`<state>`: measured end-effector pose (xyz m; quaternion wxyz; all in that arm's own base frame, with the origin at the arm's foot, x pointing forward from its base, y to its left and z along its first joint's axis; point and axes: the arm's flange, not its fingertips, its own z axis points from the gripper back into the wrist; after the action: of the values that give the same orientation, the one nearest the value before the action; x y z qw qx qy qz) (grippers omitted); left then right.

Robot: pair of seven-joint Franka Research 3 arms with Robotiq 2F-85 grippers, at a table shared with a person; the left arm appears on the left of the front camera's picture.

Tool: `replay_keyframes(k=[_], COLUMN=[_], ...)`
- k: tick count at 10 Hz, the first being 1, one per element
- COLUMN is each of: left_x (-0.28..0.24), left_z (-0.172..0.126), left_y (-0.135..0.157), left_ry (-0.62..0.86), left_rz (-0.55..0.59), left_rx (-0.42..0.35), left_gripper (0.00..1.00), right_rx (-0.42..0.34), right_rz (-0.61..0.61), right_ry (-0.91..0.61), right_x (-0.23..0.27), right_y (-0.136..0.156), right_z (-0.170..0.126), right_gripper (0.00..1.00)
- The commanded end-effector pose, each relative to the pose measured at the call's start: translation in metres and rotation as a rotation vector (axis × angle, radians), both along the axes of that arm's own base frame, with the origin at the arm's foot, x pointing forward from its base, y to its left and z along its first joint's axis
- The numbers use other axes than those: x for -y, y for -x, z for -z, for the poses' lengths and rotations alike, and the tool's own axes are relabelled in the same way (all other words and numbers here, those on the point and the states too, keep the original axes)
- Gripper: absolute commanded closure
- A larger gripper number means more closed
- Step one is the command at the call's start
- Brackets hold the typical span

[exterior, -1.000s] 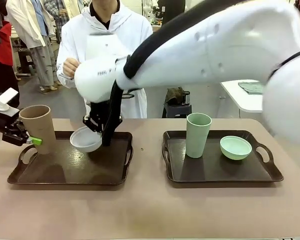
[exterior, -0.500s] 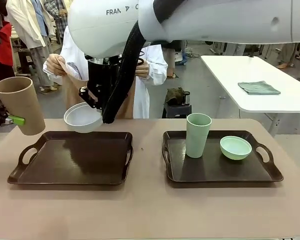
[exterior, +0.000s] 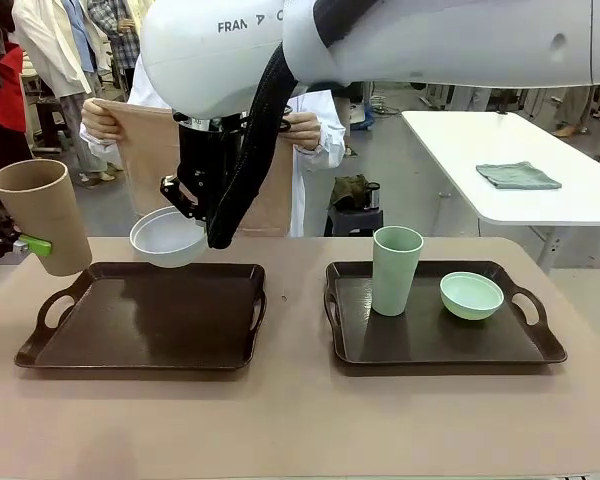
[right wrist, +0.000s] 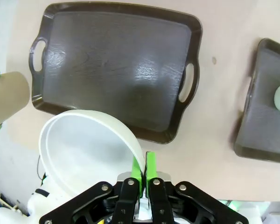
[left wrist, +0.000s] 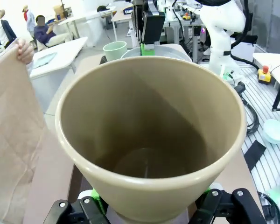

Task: Set up a tray with a mat and arrange the tableware.
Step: Pick up the Picnic Bowl and Reusable plastic cup from the Handle tray in front of the human's position and hold them in the air, then place the Picnic Bowl and Reusable plastic cup back onto the Handle tray in front of the human's position.

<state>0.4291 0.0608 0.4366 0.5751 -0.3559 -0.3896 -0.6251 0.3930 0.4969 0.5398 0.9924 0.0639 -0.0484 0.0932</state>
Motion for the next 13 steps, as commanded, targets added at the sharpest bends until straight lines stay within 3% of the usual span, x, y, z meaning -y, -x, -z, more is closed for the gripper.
replay_keyframes(k=[1,13], left_x=[-0.0007,-0.0007], left_z=[-0.0047,-0.0047], left_y=[-0.0029,-0.0029], left_ry=[-0.003,-0.003], left_rz=[0.004,0.004], left_rx=[0.013,0.013], left_gripper=[1.00,1.00], right_rx=[0.001,0.001], right_rz=[0.003,0.003], right_ry=[0.006,0.006], right_x=[0.0003,0.0003], right_y=[-0.0008,-0.0008], right_z=[-0.0002,-0.0002], right_gripper=[1.00,1.00])
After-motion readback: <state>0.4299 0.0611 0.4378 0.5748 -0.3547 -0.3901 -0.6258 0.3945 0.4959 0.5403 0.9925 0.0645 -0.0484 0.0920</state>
